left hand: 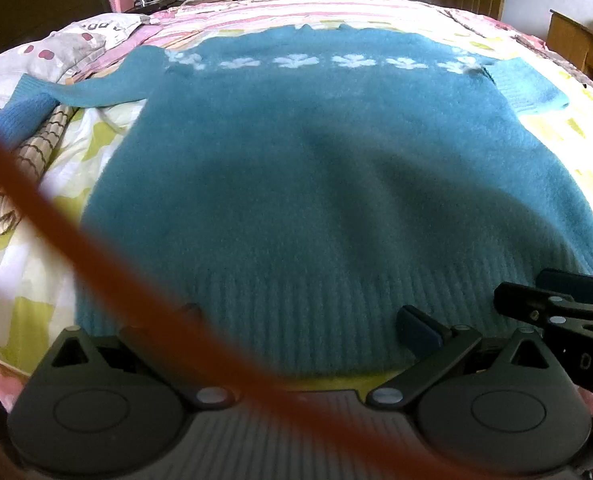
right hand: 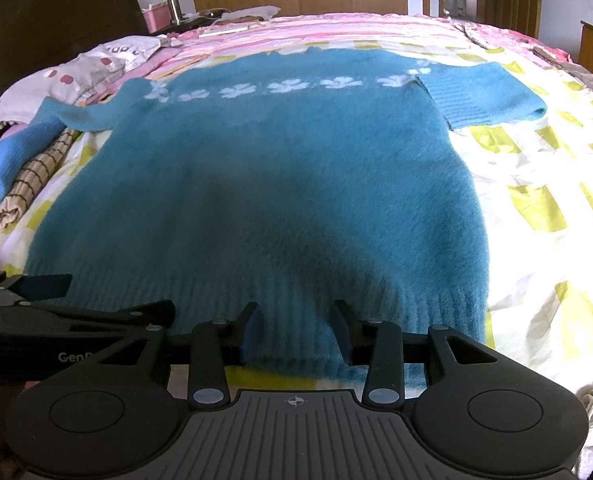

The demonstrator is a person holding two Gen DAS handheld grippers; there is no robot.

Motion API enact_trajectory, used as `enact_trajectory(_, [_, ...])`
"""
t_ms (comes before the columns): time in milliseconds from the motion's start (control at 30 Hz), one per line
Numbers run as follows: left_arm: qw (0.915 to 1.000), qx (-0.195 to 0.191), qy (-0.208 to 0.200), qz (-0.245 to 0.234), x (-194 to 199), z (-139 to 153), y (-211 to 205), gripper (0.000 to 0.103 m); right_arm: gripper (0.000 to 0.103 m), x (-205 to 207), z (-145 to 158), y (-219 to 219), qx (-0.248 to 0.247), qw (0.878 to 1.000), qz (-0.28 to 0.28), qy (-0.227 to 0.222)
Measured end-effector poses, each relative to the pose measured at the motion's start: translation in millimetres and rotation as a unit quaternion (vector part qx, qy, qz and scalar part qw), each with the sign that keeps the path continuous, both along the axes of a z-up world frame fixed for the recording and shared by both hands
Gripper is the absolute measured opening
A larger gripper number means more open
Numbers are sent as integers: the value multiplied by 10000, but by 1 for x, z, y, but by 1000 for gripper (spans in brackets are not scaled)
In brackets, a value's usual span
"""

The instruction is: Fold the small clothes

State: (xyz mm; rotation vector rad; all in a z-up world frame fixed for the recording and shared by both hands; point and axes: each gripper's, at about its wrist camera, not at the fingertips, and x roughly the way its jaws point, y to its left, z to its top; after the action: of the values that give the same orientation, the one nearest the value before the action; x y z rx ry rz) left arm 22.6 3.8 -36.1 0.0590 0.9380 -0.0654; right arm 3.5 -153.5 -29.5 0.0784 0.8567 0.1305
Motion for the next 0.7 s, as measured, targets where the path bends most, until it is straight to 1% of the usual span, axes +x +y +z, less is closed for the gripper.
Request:
enact_trajectory(133, [9999,-83,53,33,0,-2,2,103,39,0,0,0,13,10000,-4,0])
enact_trajectory(267, [10000,-39,85,28,-1,-2,0,103,39,0,0,-1,31,10000,-9,8])
enact_trajectory(400, [9999,-81,102,35,0,-3,1,103,39,0,0,-1,32,10000,-11,9])
enact_trajectory(500, [9999,-132,80,31,0,-3,4,103,39,0,0,-1,27,10000,-7,7])
enact_trajectory(700, [9999,-114,64,2,-1,-1,4,103,39,-1,0,-1,28,10000,-4,-7])
